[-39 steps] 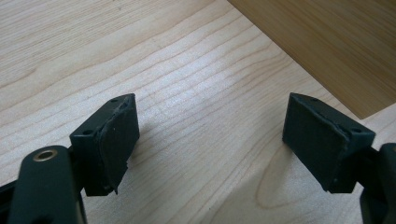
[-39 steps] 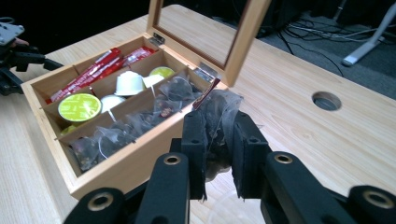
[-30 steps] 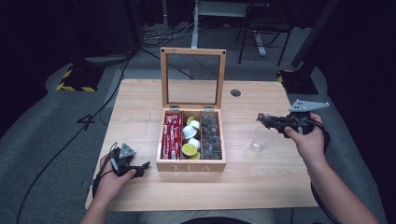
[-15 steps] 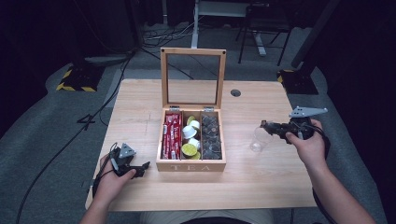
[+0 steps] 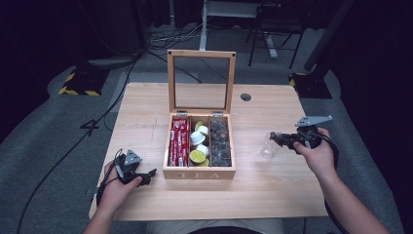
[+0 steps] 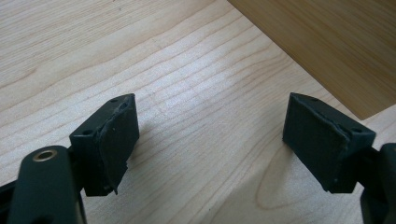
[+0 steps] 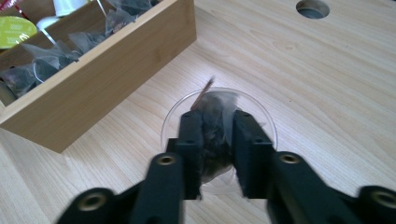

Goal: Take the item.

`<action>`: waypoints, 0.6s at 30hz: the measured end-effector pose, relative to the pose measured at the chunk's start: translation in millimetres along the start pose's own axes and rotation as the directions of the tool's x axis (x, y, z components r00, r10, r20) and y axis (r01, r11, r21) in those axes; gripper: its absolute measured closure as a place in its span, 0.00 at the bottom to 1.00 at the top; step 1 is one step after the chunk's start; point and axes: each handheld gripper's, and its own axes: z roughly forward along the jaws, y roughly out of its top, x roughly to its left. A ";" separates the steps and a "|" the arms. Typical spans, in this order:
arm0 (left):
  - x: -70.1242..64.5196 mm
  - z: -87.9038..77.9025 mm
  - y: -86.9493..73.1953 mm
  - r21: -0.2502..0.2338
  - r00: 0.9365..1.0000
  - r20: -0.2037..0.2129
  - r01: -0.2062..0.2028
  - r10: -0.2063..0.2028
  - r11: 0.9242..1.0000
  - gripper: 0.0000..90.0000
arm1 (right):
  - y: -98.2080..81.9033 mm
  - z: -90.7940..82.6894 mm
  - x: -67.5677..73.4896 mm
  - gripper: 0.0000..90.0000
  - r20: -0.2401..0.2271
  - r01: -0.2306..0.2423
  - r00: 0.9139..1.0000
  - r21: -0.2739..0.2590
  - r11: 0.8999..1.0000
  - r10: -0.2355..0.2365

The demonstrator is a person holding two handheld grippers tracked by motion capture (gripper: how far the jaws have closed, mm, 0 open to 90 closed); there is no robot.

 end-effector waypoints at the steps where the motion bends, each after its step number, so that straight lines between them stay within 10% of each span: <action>1: 0.0 0.0 0.0 0.000 1.000 0.000 0.000 0.000 1.000 0.21 | -0.2 1.0 0.2 0.68 0.009 0.004 1.000 -0.004 1.000 -0.004; 4: 0.0 0.0 0.0 0.000 1.000 0.000 0.001 -0.001 1.000 0.21 | -0.8 0.3 -0.8 0.51 0.033 -0.016 0.999 -0.032 0.999 0.017; 18: 0.2 0.7 0.9 0.003 1.000 0.003 0.003 -0.003 1.000 0.20 | -6.7 1.6 -6.1 0.40 0.029 -0.043 0.999 -0.055 0.998 0.045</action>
